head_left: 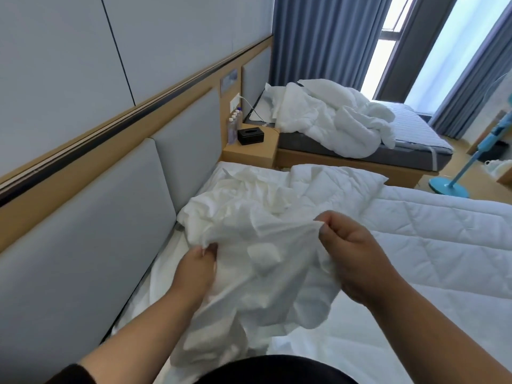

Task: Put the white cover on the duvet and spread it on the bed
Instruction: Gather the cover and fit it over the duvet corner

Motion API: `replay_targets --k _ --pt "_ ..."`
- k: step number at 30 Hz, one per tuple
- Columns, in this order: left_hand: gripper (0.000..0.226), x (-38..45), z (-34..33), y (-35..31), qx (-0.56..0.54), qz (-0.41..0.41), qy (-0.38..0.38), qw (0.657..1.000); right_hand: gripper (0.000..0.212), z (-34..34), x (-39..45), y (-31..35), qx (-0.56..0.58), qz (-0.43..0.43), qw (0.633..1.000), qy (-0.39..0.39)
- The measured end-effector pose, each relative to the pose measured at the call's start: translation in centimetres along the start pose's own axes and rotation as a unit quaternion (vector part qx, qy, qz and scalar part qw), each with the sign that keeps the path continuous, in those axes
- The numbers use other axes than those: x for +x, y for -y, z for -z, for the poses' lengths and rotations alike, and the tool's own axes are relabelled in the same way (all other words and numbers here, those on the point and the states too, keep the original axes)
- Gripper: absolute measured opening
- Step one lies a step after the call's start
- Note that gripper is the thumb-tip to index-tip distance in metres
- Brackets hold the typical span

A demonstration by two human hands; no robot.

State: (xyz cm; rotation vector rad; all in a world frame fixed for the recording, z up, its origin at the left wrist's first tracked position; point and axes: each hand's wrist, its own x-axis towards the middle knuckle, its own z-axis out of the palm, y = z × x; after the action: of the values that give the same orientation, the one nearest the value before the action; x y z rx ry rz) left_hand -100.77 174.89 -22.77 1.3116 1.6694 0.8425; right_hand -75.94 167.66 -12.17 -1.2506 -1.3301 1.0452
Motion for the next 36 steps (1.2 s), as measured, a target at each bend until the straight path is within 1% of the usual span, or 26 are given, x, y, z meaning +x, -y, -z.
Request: replay_targets --k 1,2,4,5,6,7,9,10,12,13,14,15,16,17,18,19,22,26,28,29,30,31,33,34,35,36 --pt "0.035 0.6 0.3 -0.3 -0.008 0.005 -0.013 1.0 0.024 0.8 -1.1 0.4 0.014 -0.007 0.998 0.062" --pt "0.035 1.0 0.7 -0.6 -0.049 0.007 -0.016 0.999 0.026 1.2 -2.1 0.2 0.04 -0.033 0.991 0.12" --pt "0.037 1.3 0.5 -1.3 -0.151 0.037 0.004 0.988 0.03 0.9 -3.6 -0.6 0.096 -0.135 0.962 0.219" --pt "0.036 1.2 0.3 -1.7 -0.176 0.049 0.018 0.983 0.032 0.3 -4.0 -1.3 0.096 -0.197 0.944 0.247" --pt "0.035 0.9 0.0 -1.9 -0.187 0.05 0.035 0.981 0.029 -0.3 -4.1 -2.6 0.042 -0.248 0.934 0.255" --pt "0.035 0.7 -0.4 -1.8 -0.199 0.046 0.054 0.978 0.026 -0.9 -3.8 -3.9 -0.041 -0.279 0.928 0.244" --pt "0.033 0.2 -1.2 -1.7 -0.231 0.046 0.097 0.967 0.036 -1.6 -2.6 -6.7 -0.192 -0.266 0.933 0.15" --pt "0.033 -0.2 -1.4 -1.8 -0.243 0.048 0.124 0.961 0.034 -1.7 -1.8 -7.8 -0.218 -0.252 0.94 0.078" --pt "0.036 -0.8 -1.7 -1.6 -0.253 0.061 0.165 0.951 0.019 -1.6 -0.3 -9.0 -0.188 -0.185 0.962 -0.074" --pt "0.037 -1.1 -1.7 -1.6 -0.251 0.059 0.177 0.95 0.012 -1.6 0.4 -9.1 -0.183 -0.128 0.969 -0.109" --pt "0.035 -1.2 -1.7 -1.3 -0.244 0.053 0.179 0.952 0.017 -1.8 1.0 -8.9 -0.21 -0.062 0.97 -0.105" --pt "0.033 -1.5 -1.7 -1.5 -0.235 0.046 0.186 0.953 0.025 -2.2 1.4 -8.3 -0.231 -0.011 0.97 -0.08" --pt "0.032 -1.7 -1.7 -1.5 -0.225 0.039 0.189 0.955 0.029 -2.9 1.5 -7.6 -0.226 -0.002 0.974 -0.036" --pt "0.029 -1.9 -1.7 -1.6 -0.213 0.033 0.184 0.959 0.028 -3.9 1.6 -7.0 -0.215 -0.026 0.976 0.016" --pt "0.024 -2.2 -1.7 -1.8 -0.197 0.026 0.179 0.964 0.022 -4.9 1.4 -6.7 -0.208 -0.057 0.975 0.056" --pt "0.021 -2.5 -1.7 -1.8 -0.177 0.014 0.167 0.97 0.014 -5.7 1.5 -7.0 -0.205 -0.072 0.974 0.067" --pt "0.024 -3.0 -1.0 -1.9 -0.133 0.008 0.143 0.981 0.028 -6.8 1.8 -7.8 -0.196 -0.106 0.974 0.041" --pt "0.034 -2.8 0.4 -1.7 -0.193 0.051 0.092 0.976 0.023 -6.8 1.8 -7.9 -0.126 -0.143 0.975 0.111" --pt "0.037 -2.6 1.2 -2.6 -0.226 0.054 0.071 0.97 0.014 -6.9 1.8 -8.5 -0.113 -0.163 0.975 0.103" --pt "0.04 -2.6 1.8 -3.4 -0.242 0.044 0.066 0.967 0.017 -6.9 2.0 -8.9 -0.134 -0.175 0.971 0.091" --pt "0.045 -2.8 2.7 -4.5 -0.251 0.02 0.068 0.965 0.023 -6.8 2.3 -9.2 -0.165 -0.181 0.966 0.077" --pt "0.056 -3.2 3.7 -5.6 -0.252 -0.009 0.074 0.965 0.031 -6.6 2.9 -9.5 -0.197 -0.181 0.961 0.064" --pt "0.076 -4.8 5.9 -8.0 -0.195 -0.098 0.109 0.97 0.037 -6.4 4.3 -9.5 -0.258 -0.155 0.953 0.04" --pt "0.078 -6.1 6.9 -8.8 -0.138 -0.136 0.139 0.971 0.035 -6.4 5.2 -9.3 -0.28 -0.132 0.95 0.035" --pt "0.071 -7.5 7.5 -9.4 -0.089 -0.157 0.176 0.968 0.031 -6.5 6.1 -8.9 -0.291 -0.11 0.95 0.031" --pt "0.06 -8.7 7.7 -9.8 -0.08 -0.16 0.223 0.958 0.027 -6.6 7.0 -8.4 -0.293 -0.087 0.952 0.022"
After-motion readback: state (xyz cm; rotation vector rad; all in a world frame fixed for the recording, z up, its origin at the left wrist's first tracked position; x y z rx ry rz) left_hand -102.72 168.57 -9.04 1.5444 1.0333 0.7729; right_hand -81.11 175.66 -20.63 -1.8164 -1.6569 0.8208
